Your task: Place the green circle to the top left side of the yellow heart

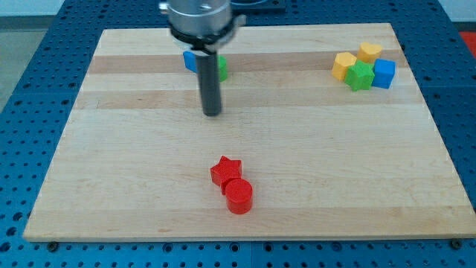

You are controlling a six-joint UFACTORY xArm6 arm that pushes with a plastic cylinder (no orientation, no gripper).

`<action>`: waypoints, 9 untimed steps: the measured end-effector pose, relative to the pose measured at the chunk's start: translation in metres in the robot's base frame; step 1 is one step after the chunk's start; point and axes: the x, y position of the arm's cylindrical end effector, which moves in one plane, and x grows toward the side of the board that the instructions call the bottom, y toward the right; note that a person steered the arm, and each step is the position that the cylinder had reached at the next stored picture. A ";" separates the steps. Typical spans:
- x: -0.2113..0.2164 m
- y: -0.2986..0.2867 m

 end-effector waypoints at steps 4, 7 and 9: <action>-0.075 0.012; -0.087 -0.013; -0.089 0.040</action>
